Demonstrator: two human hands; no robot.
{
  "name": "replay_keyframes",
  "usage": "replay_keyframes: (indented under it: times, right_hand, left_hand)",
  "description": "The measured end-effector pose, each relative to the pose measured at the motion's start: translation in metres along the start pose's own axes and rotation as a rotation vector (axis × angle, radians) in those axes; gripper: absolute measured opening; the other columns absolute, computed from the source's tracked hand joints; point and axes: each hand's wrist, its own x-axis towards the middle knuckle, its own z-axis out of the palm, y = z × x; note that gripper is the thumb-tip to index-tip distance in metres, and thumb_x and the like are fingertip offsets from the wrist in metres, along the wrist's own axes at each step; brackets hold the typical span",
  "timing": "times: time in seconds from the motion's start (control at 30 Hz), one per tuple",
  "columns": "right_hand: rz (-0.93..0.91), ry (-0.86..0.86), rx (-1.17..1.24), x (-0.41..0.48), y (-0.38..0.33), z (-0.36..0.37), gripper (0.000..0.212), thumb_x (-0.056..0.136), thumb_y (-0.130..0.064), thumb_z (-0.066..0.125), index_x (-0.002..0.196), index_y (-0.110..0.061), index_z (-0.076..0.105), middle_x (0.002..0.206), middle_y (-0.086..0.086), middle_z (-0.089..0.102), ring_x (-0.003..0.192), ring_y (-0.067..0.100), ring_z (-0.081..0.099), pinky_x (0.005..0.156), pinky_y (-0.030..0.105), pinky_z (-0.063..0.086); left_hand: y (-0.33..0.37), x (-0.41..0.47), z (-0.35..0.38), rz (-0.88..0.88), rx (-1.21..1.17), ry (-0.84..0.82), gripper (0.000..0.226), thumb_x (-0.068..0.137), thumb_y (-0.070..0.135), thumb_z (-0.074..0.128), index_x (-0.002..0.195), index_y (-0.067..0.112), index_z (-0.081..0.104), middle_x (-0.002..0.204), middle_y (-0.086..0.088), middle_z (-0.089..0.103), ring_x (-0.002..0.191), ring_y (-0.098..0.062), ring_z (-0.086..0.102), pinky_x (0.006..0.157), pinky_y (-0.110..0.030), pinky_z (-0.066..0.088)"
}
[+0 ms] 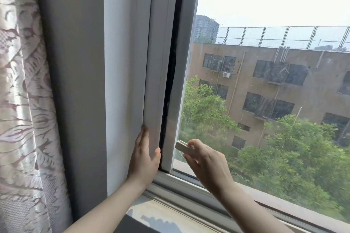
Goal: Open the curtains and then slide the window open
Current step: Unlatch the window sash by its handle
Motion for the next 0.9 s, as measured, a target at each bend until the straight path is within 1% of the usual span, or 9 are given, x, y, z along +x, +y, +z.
replay_keyframes:
  times: [0.13,0.23,0.33,0.43,0.5,0.57,0.63,0.7,0.9]
  right_hand:
    - [-0.06,-0.142,-0.091,-0.019,0.001,0.015,0.016,0.083,-0.041,0.055,0.086,-0.026,0.059,0.076,-0.01,0.061,0.065,0.015,0.06,0.047,0.025,0.043]
    - [-0.097,-0.21,-0.149,-0.03,-0.001,0.027,0.013,0.084,-0.039,0.063,0.08,-0.027,0.062,0.079,-0.008,0.054,0.069,0.015,0.052,0.053,0.024,0.042]
    - [-0.161,-0.234,-0.228,-0.034,-0.002,0.037,0.013,0.082,-0.036,0.069,0.084,-0.024,0.064,0.083,-0.005,0.054,0.072,0.017,0.05,0.061,0.028,0.045]
    - [-0.219,-0.264,-0.292,-0.032,0.002,0.045,0.016,0.081,-0.036,0.069,0.086,-0.022,0.063,0.083,-0.003,0.055,0.073,0.018,0.051,0.063,0.03,0.046]
    - [-0.2,-0.306,-0.262,-0.036,0.003,0.049,0.019,0.079,-0.038,0.07,0.088,-0.022,0.064,0.083,-0.003,0.056,0.073,0.019,0.053,0.06,0.03,0.047]
    - [-0.175,-0.345,-0.211,-0.047,0.001,0.058,0.017,0.079,-0.04,0.066,0.085,-0.025,0.064,0.08,-0.004,0.056,0.071,0.018,0.054,0.058,0.03,0.047]
    - [-0.128,-0.37,-0.118,-0.065,-0.003,0.071,0.015,0.079,-0.04,0.059,0.073,-0.026,0.06,0.071,-0.005,0.053,0.063,0.018,0.053,0.052,0.029,0.043]
    - [-0.068,-0.407,-0.067,-0.086,-0.007,0.085,0.023,0.076,-0.042,0.058,0.062,-0.024,0.055,0.062,-0.006,0.048,0.054,0.02,0.051,0.047,0.026,0.037]
    - [0.02,-0.445,-0.159,-0.124,-0.015,0.114,0.036,0.066,-0.053,0.052,0.049,-0.022,0.052,0.051,-0.007,0.047,0.042,0.014,0.052,0.038,0.021,0.034]
  left_hand:
    - [-0.024,-0.009,-0.009,0.006,0.007,-0.004,0.055,0.092,0.006,0.049,0.144,0.013,0.034,0.151,0.001,0.032,0.138,-0.012,0.031,0.11,-0.02,0.022]
    - [-0.041,-0.02,-0.015,0.002,0.028,-0.019,0.052,0.091,0.006,0.051,0.141,0.014,0.039,0.145,0.007,0.037,0.134,-0.013,0.038,0.111,-0.026,0.029]
    - [-0.055,-0.029,-0.019,-0.002,0.071,-0.016,0.05,0.091,0.006,0.053,0.139,0.013,0.042,0.143,0.007,0.038,0.128,-0.002,0.035,0.106,-0.015,0.023]
    - [-0.062,-0.035,-0.022,-0.007,0.101,-0.027,0.049,0.09,0.005,0.054,0.137,0.012,0.044,0.143,0.005,0.04,0.124,0.003,0.032,0.102,-0.007,0.019]
    - [-0.068,-0.04,-0.023,-0.01,0.104,-0.037,0.048,0.089,0.004,0.055,0.136,0.012,0.046,0.139,0.009,0.04,0.123,0.003,0.033,0.101,-0.005,0.019]
    - [-0.075,-0.046,-0.023,-0.026,0.102,-0.057,0.046,0.089,0.004,0.054,0.134,0.013,0.047,0.135,0.016,0.037,0.124,0.003,0.034,0.104,-0.011,0.024]
    - [-0.083,-0.052,-0.022,-0.048,0.089,-0.076,0.044,0.089,0.004,0.054,0.133,0.013,0.049,0.133,0.017,0.037,0.124,-0.002,0.039,0.106,-0.021,0.032]
    - [-0.091,-0.06,-0.022,-0.077,0.085,-0.099,0.043,0.089,0.003,0.054,0.131,0.013,0.051,0.133,0.016,0.039,0.124,-0.008,0.044,0.106,-0.025,0.035]
    - [-0.108,-0.077,-0.02,-0.108,0.114,-0.147,0.041,0.089,0.005,0.053,0.128,0.016,0.054,0.137,0.009,0.046,0.127,-0.007,0.044,0.107,-0.023,0.034]
